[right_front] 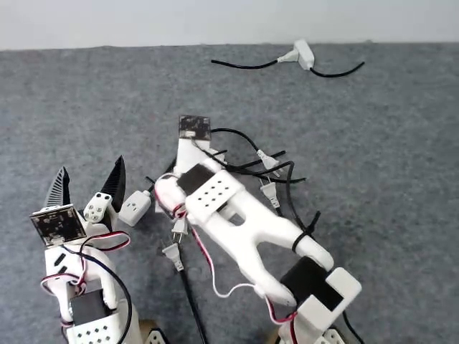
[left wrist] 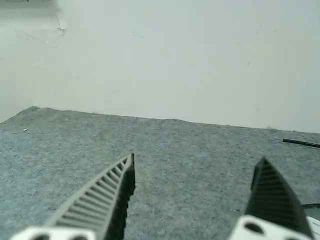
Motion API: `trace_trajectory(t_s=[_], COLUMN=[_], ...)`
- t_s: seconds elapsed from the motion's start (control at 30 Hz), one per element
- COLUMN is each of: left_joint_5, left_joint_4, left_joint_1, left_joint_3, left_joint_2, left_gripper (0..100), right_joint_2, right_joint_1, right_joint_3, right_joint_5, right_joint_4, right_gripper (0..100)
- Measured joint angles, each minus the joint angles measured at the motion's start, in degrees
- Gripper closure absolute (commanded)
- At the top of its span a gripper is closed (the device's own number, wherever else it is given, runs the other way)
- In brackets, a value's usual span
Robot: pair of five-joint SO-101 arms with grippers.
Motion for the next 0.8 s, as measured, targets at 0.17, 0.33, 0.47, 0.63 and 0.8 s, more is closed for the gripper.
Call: trace_trajectory(t_s=[0.17,0.33,0.47,0.63,0.8], left_joint_5=[0.00,0.00,0.00,0.00,0.00], left_joint_4=[0.00,-1.41,-1.58,-1.58,-1.58], left_joint_1=[-1.14,-1.58,-1.58,-1.67,-1.67], left_joint_3=[0.00,0.00,0.00,0.00,0.00], left_joint_2=[0.00,0.00,0.00,0.00,0.00], left_gripper=[65,65,65,65,65], right_joint_2=[3.34,5.80,6.42,6.68,10.11], right_joint_1=[-1.32,-2.29,-2.73,-2.73,-2.73], right_joint_3=[0.00,0.00,0.00,0.18,0.09], right_joint_5=[0.18,0.18,0.18,0.18,0.18], right_joint_4=[-3.25,-4.13,-4.13,-4.13,-4.66], right_gripper=[71.4,71.4,71.4,71.4,71.5])
